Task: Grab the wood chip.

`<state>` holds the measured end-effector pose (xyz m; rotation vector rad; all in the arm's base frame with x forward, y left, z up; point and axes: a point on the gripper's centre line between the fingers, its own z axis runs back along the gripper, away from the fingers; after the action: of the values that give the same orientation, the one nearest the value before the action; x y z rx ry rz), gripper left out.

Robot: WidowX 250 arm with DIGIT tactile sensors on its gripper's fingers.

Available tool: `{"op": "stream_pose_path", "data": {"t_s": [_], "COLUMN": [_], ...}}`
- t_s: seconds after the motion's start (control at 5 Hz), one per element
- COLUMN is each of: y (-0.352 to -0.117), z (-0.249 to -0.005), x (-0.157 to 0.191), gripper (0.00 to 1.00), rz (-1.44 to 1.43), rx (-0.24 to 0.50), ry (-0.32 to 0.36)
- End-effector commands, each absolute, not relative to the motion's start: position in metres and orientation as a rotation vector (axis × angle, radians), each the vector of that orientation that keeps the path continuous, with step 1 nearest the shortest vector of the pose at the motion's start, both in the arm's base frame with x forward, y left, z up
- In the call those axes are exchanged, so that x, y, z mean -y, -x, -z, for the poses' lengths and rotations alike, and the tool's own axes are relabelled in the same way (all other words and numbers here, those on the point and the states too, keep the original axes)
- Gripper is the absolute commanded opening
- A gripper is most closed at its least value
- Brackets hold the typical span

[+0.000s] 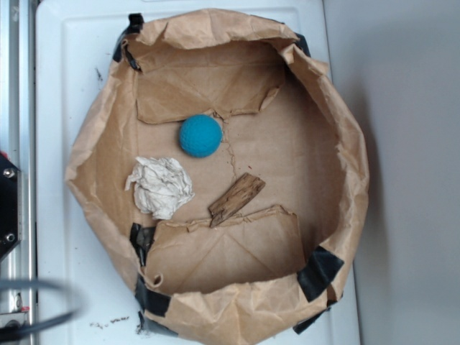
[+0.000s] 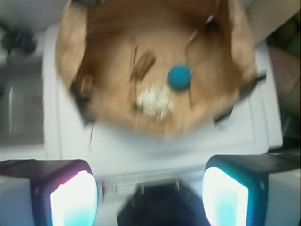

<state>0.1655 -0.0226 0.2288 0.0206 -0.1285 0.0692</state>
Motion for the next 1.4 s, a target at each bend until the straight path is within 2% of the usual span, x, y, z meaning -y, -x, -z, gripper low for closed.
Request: {"op": "stream_pose_path", "data": {"t_s": [0.0,0.6,0.8,1.0,1.2], "y": [-0.230,-0.230,-0.261,-0.282,-0.286], "z": [-0.216,-0.216,-0.177,-0.153,-0.136], "x": [0.015,0.015,0.014,0.008,0.004], "gripper": [1.00,1.00,1.00,1.00,1.00], "rz": [-0.251,-0.251,-0.271,-0.296,-0.305], "rx": [0.199,0.199,0.131,0.128,0.138], "ry": [-0.035,-0.035,-0.041,-0.027,0.013]}}
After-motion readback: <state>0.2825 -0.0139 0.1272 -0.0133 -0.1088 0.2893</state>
